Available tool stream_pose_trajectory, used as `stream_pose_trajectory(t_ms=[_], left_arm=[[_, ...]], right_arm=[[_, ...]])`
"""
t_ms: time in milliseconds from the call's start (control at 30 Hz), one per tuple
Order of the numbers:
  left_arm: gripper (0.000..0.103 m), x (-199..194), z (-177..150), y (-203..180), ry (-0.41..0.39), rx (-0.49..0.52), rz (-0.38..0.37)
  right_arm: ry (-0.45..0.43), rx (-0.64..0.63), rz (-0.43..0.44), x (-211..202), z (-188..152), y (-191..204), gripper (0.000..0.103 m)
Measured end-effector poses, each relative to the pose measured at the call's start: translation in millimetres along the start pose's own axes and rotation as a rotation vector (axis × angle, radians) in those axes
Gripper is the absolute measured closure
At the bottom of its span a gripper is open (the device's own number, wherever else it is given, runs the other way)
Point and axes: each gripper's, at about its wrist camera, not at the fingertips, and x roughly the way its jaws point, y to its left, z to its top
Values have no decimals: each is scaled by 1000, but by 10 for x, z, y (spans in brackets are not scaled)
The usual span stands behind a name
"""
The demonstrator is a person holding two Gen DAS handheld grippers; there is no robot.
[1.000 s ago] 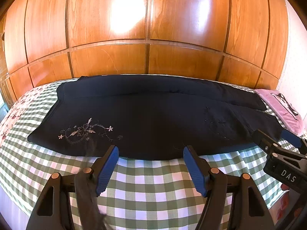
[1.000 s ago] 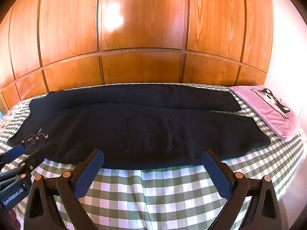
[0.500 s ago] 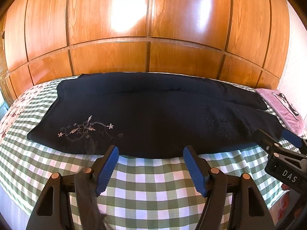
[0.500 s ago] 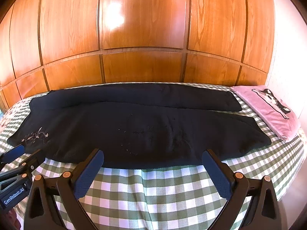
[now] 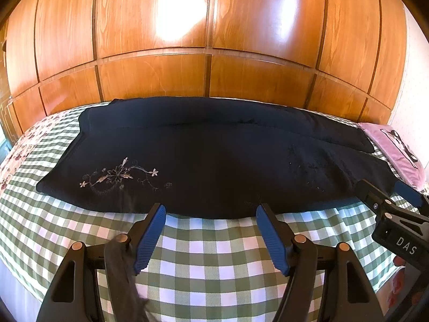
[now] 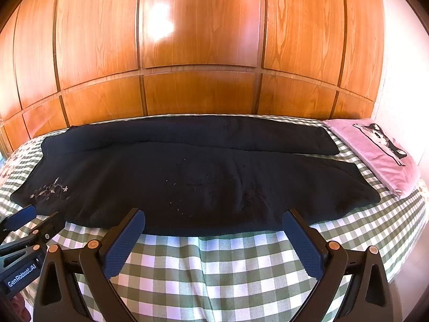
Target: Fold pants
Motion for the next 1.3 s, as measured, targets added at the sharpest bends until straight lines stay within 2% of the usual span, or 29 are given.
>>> stream_pose_trajectory(t_ms=[900, 1067, 1300], left_arm=[[32, 69, -14, 42, 42, -24, -5], [32, 197, 1, 247, 131, -105, -84], [32, 337, -13, 731, 213, -257, -142]], right_arm=[[2, 2, 6, 24, 2, 29, 0], [-4, 24, 31, 34, 14, -46, 0], [-2, 90, 81, 125, 25, -278, 0]])
